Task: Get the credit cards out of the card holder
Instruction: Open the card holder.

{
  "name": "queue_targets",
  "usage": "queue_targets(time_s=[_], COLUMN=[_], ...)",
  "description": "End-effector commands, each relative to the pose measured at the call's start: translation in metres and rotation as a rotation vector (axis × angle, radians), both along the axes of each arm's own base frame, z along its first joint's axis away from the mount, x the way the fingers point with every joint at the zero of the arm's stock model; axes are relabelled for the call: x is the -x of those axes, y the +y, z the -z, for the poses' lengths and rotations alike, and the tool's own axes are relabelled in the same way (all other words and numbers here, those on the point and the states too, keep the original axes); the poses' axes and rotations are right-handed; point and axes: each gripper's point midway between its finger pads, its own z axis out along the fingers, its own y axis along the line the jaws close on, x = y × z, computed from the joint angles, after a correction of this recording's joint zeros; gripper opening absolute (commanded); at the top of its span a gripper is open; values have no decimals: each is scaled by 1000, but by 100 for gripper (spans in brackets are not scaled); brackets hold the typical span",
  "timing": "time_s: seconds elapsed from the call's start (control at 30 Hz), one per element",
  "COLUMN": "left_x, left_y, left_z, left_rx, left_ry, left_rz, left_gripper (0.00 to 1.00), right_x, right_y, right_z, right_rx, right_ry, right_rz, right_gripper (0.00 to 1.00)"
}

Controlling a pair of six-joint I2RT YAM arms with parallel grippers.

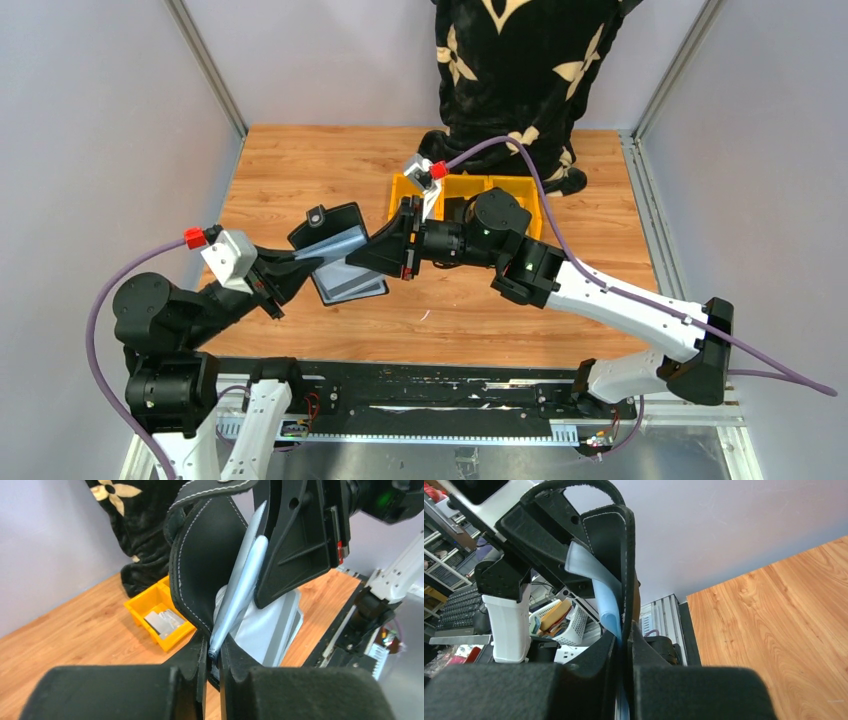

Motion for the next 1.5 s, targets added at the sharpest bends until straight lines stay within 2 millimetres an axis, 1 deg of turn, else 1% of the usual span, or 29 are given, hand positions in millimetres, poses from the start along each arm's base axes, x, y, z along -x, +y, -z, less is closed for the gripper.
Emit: queue_targets(time_s=[0.0, 0.03, 0.07, 0.1, 0.17, 0.2, 0.27, 0.43, 0.57, 0.67, 0.7, 0.73, 0.8, 0.87, 0.9, 0.93, 0.97, 1.0, 1.03, 1.13, 1.17, 1.2, 1.27, 1.3, 1.33, 1.4, 1.43, 1.47], left_x=[-6, -5, -5, -6, -4, -2, 1, 9, 13, 15, 15, 16, 16, 13, 11, 9, 6, 2, -1, -8, -8, -9, -12, -12, -11, -9, -9, -10], left_y=[-5, -8, -10, -13, -21, -24, -29, -33, -35, -36, -36, -36, -36, -34, -33, -32, -30, -26, -23, -11, -9, -4, 4, 6, 8, 6, 6, 5], left_z=[-19, -19, -19, -16, -13, -12, -12, -17, -19, -19, -18, -18, -17, -13, -11, -10, -7, -5, -5, -7, -6, -5, 0, 5, 13, 32, 42, 50], left_rx=[156, 188, 222, 251, 309, 333, 381, 416, 430, 437, 440, 443, 447, 452, 452, 452, 447, 443, 440, 416, 394, 375, 312, 267, 201, 102, 67, 51], left_ry=[67, 105, 149, 202, 300, 342, 417, 466, 496, 513, 519, 524, 528, 524, 513, 499, 481, 458, 427, 312, 276, 237, 157, 123, 75, 45, 48, 60], left_rz=[2, 21, 37, 58, 116, 143, 187, 238, 256, 262, 263, 263, 259, 240, 226, 206, 179, 144, 112, 7, -14, -45, -104, -110, -109, -80, -65, -53], left_gripper=[7, 4, 2, 0, 0, 0, 0, 0, 0, 0, 0, 0, 6, 19, 29, 45, 57, 62, 63, 63, 62, 62, 60, 62, 64, 72, 75, 81], right_x=[30, 31, 32, 34, 34, 35, 33, 31, 29, 20, 16, 13, 9, 4, 3, 2, 3, 2, 1, 0, 0, -1, -6, -10, -13, -20, -23, -23], right_y=[-4, -5, -7, -11, -14, -17, -21, -31, -40, -45, -46, -46, -45, -40, -37, -35, -33, -30, -29, -26, -26, -26, -27, -28, -28, -31, -31, -32], right_z=[2, 3, 4, 2, 7, 4, 8, 9, 9, 7, 7, 6, 8, 12, 15, 18, 17, 20, 25, 40, 39, 42, 60, 67, 66, 80, 84, 91], right_rx=[-44, -61, -77, -96, -119, -139, -148, -181, -203, -216, -217, -220, -202, -144, -108, -70, -40, -7, 27, 114, 121, 144, 251, 313, 362, 500, 556, 618], right_ry=[-37, -48, -56, -72, -91, -105, -112, -109, -114, -104, -95, -86, -63, -23, -3, 14, 24, 39, 57, 96, 96, 103, 136, 151, 153, 158, 150, 140], right_rz=[-149, -150, -150, -149, -139, -137, -121, -123, -109, -61, -41, -24, -7, 5, 5, 0, -9, -13, -11, -7, -6, -3, 28, 53, 72, 130, 154, 170], right_gripper=[13, 19, 22, 27, 35, 39, 42, 42, 39, 31, 27, 19, 10, 1, 0, 0, 0, 0, 0, 0, 0, 0, 0, 0, 0, 0, 0, 0])
